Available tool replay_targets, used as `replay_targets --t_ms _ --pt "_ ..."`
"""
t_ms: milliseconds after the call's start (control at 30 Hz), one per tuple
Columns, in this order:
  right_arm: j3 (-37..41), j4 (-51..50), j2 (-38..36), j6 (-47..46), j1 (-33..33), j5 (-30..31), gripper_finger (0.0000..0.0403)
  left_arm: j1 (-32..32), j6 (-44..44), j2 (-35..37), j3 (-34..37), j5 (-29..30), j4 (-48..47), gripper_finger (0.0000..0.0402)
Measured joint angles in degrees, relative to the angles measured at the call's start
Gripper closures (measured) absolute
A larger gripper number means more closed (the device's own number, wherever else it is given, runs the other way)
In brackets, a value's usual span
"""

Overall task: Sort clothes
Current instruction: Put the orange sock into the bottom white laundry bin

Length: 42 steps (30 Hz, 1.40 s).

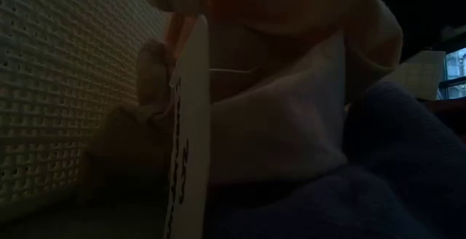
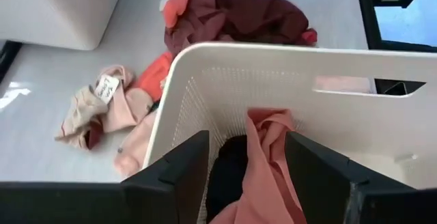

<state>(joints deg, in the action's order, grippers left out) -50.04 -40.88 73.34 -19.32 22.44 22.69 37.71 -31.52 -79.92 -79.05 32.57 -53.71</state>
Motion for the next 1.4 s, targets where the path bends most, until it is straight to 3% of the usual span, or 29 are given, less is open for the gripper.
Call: replay_targets --t_ms 300,500,633,867,1100,1400 --pt "8.56 10.28 0.0 0.11 -4.91 1.06 0.0164 0.0 0.16 0.0 0.0 0.14 0.25 0.0219" --pt "11.9 15.85 0.0 2.83 -7.64 -3.12 0.0174 0.0 0.46 0.0 0.0 0.17 0.28 0.0219" --pt "12.94 17.85 0.0 5.0 -7.59 -1.83 0.0231 0.0 0.5 0.0 0.0 0.19 0.29 0.0219" --pt "13.01 18.33 0.0 6.84 -7.48 -3.34 0.0389 0.0 0.47 0.0 0.0 0.19 0.32 0.0219" --pt "11.12 18.36 -0.09 9.81 -7.48 -4.21 0.0394 0.0 3.07 0.0 0.0 2.28 0.6 0.0219" --pt "1.49 18.47 -0.46 18.49 -7.48 -0.75 0.0398 -2.54 4.95 -0.02 0.0 9.77 2.16 0.0219"
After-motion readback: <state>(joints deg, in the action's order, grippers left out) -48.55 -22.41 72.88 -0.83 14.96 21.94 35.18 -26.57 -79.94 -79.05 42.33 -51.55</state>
